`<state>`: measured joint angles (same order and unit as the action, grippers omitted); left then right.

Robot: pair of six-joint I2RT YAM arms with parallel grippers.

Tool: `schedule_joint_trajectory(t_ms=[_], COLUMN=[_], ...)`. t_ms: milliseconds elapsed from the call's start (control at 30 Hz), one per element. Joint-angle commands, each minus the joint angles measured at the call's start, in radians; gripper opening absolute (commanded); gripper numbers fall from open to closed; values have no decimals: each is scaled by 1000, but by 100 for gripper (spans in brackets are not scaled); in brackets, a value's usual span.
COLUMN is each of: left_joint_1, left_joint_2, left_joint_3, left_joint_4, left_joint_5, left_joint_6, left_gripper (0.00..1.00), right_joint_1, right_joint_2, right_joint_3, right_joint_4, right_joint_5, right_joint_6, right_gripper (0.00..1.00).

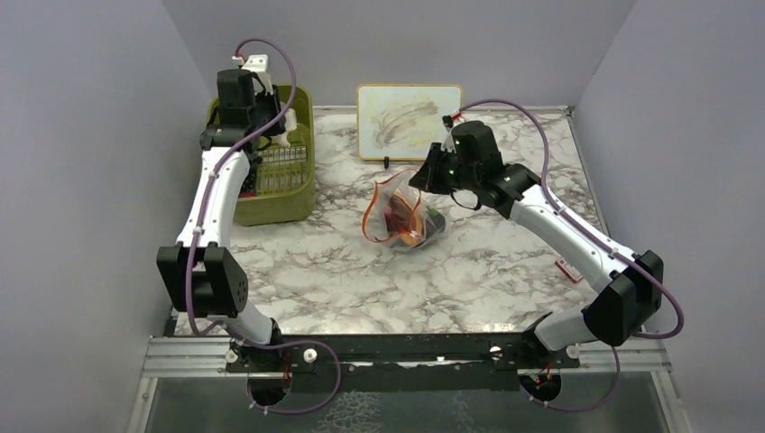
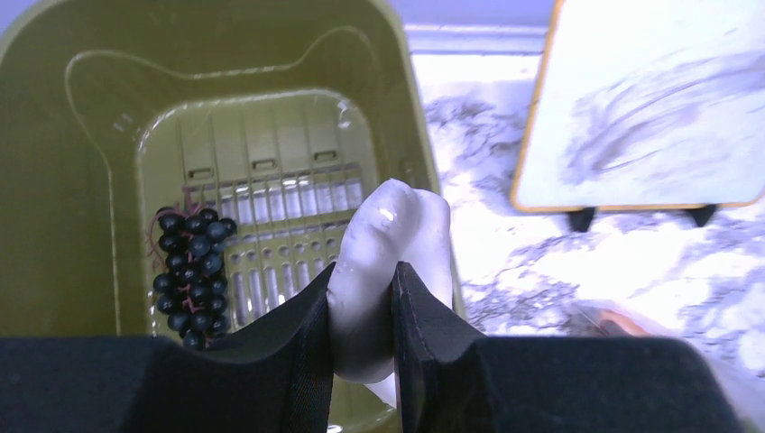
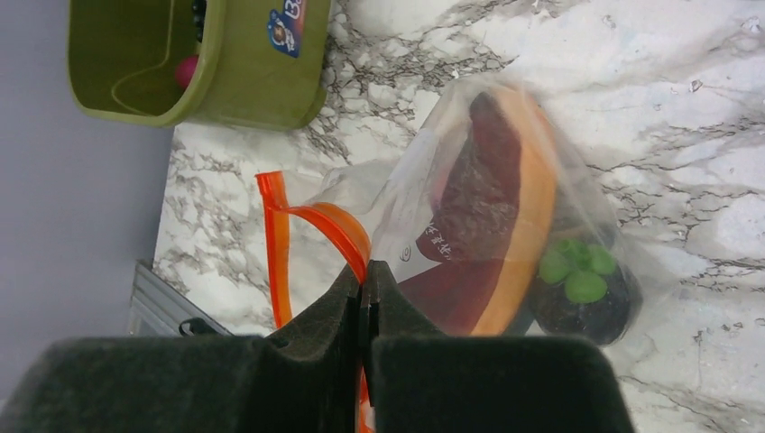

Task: Place the food in the zip-top bag and seal the zipper
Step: Pick up the fake vegetable from the bin, then place the fake vegetable in the zipper food storage bag.

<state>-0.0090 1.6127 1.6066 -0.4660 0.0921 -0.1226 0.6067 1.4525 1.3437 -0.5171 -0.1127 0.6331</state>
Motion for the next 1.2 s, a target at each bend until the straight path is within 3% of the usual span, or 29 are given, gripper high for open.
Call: schedule_joint_trajectory(t_ms=[0,300,767,1033,1167], left_joint_1=[0,-68,-203,-226,-229], left_joint_2=[-112,-238,-324,-384,-327], left_joint_3=[-46,-203,-388,-556,-567], left_joint_4=[106,255,293,499,489], left_joint_5=[150,370,737,820,880], left_joint_6=[-70,-196,-300,-452,-476], left_gripper=[26,24,25,25,25], right_joint_1=[-4,-5,-4,-4,-4], right_joint_2=[-49,-42,-32,-3,10], right_joint_3=[-45,-46,-90,-89,-66], right_joint_4=[127,141,241,306,313], right_joint_5=[11,35,12,-62,-114], right_joint_6=[44,74,196,232,186], right_gripper=[1,1,1,1,1])
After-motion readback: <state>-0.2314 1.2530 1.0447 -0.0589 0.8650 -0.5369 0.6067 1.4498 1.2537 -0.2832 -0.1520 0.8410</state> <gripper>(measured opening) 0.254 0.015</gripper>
